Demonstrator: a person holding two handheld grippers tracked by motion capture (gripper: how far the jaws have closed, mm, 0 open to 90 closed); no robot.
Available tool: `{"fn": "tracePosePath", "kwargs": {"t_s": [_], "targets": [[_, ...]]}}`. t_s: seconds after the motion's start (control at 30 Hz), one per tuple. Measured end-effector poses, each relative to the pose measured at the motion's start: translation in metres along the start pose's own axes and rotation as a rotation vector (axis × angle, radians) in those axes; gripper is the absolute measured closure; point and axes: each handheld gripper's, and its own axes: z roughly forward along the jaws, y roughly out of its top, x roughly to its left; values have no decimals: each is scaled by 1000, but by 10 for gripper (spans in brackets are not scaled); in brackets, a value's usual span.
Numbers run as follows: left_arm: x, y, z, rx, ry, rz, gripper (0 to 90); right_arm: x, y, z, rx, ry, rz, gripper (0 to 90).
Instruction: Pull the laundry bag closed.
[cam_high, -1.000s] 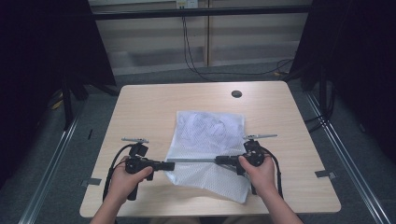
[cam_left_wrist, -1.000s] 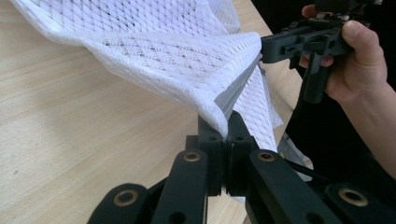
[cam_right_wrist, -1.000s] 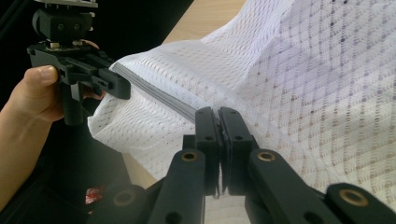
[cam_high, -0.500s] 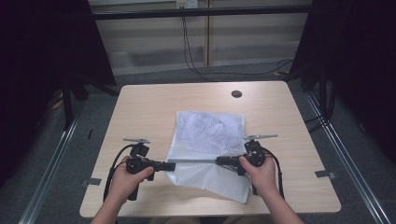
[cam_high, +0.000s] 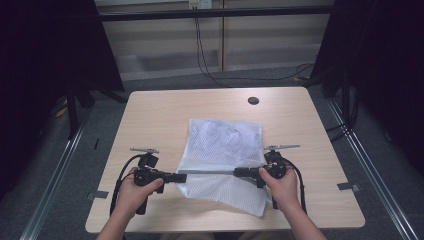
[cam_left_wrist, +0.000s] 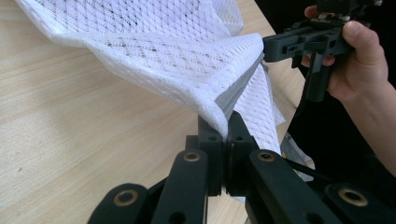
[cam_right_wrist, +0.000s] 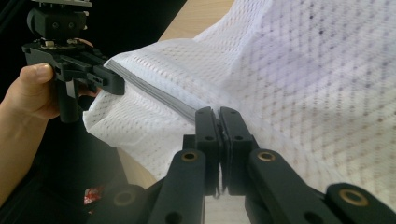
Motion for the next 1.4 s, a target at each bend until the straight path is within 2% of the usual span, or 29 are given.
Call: {"fn": "tracePosePath", "kwargs": {"t_s": [0.33, 0.5, 0.57, 0.67, 0.77, 0.93, 1.17, 1.33, 1.4], "targets": [[0, 1, 1, 9, 1, 14, 882, -1, -1, -4, 1, 0, 3, 878], [-1, 0, 1, 9, 0, -2, 883, -1, -2, -4, 5, 9, 9, 878], [0, 0, 1, 0, -1, -14, 882, -2, -2, -5, 7, -4, 5, 878], [0, 0, 0, -1, -3, -7, 882, -5, -2, -8, -10, 7, 24, 878], [0, 0, 0, 2, -2, -8, 882, -4, -2, -8, 2, -14, 3, 878], [0, 0, 1, 6, 4, -6, 882, -5, -3, -8, 6, -4, 18, 878], [-1, 0, 1, 11, 2, -8, 882, -6, -3, -10, 5, 4, 7, 878], [0, 0, -1, 2, 7, -15, 882, -7, -3, -11, 4, -12, 4, 878], [1, 0, -1, 2, 8, -11, 882, -9, -4, -14, 3, -11, 23, 878]]}}
